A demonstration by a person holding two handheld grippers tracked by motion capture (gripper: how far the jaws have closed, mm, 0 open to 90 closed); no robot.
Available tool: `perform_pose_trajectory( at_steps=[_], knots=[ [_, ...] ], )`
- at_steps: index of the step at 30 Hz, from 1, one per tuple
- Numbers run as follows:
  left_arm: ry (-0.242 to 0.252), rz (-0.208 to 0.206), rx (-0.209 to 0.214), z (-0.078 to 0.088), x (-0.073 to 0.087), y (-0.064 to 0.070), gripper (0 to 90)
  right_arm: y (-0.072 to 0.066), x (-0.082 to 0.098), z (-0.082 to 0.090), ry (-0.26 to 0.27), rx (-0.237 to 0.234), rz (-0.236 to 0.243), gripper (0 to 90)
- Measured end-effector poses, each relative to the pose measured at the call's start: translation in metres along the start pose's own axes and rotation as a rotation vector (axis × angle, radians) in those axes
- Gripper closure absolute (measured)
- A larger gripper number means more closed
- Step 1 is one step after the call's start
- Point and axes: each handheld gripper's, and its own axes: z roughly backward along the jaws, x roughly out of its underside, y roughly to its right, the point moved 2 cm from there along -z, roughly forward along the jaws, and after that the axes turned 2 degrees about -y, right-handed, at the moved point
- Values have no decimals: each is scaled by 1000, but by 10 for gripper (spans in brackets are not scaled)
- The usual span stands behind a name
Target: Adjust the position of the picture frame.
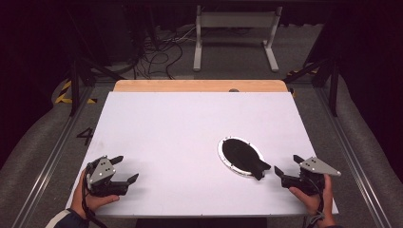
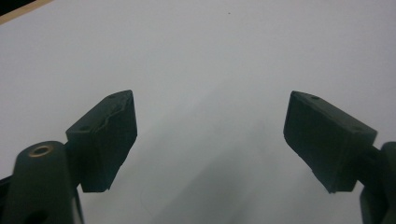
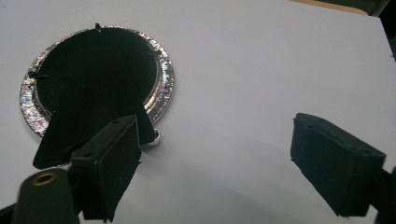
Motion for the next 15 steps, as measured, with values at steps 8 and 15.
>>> perform_pose_trajectory(
  at_steps=[8,15],
  knots=[
    [-11,-14,71,-2,-4,10,326,-6,-1,-7,-73,1,32,413],
    [-29,-33,185,-16,-20,22,740,0,-4,-7,-74,-47,10,763]
  ],
)
